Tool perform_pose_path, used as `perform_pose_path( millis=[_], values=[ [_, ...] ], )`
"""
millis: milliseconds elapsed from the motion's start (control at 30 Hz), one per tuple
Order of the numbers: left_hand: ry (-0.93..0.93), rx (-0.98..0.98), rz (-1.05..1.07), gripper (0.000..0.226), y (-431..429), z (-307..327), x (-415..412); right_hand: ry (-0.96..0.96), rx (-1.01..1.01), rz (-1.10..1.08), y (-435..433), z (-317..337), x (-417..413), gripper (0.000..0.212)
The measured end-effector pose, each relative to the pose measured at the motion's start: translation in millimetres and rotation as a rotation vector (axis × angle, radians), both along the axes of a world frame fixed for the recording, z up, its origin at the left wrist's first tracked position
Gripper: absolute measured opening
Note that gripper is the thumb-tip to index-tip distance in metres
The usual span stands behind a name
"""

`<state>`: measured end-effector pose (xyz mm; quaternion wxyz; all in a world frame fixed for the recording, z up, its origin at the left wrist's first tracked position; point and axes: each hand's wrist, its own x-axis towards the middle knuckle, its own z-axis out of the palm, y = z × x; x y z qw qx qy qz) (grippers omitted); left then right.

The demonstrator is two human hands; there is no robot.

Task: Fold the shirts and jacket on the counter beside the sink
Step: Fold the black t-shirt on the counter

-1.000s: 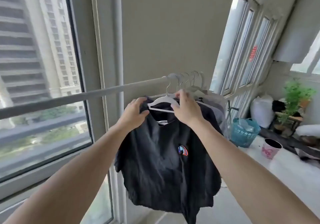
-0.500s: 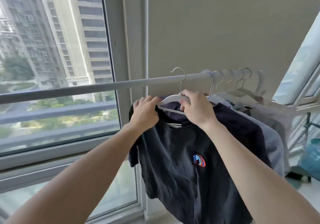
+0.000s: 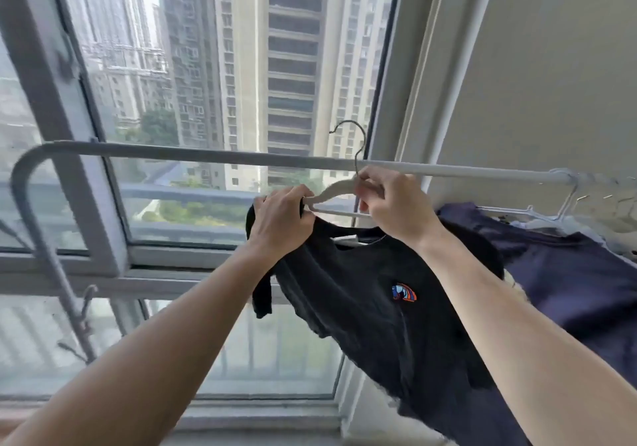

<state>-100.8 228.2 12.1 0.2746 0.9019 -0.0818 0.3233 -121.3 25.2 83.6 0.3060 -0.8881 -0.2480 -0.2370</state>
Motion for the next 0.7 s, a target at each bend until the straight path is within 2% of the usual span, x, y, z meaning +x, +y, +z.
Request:
perform_pose_path(
  millis=[133, 300, 433, 567, 700],
  values=[
    [0.009, -0.031, 0.049, 0.032, 123, -3, -79, 0.021, -0.068, 0.163, 118, 7, -51, 0.007],
    [-0.018, -0.074, 0.062, 0.032, 251, -13, -175, 0.056, -0.144, 0.361, 241, 19, -93, 0.016],
    [0.02, -0.171, 0.215, 0.026, 359, -21, -256, 0.117, -0.179, 0.543, 368, 16, -132, 0.016],
    [0.025, -0.26, 0.477, 0.034, 462, -38, -323, 0.137, -0.23, 0.692, 485, 1, -167, 0.01],
    [0.07, -0.333, 0.653, 0.03, 551, -66, -382, 0.138, -0.264, 0.815, 589, -13, -191, 0.014]
  ],
)
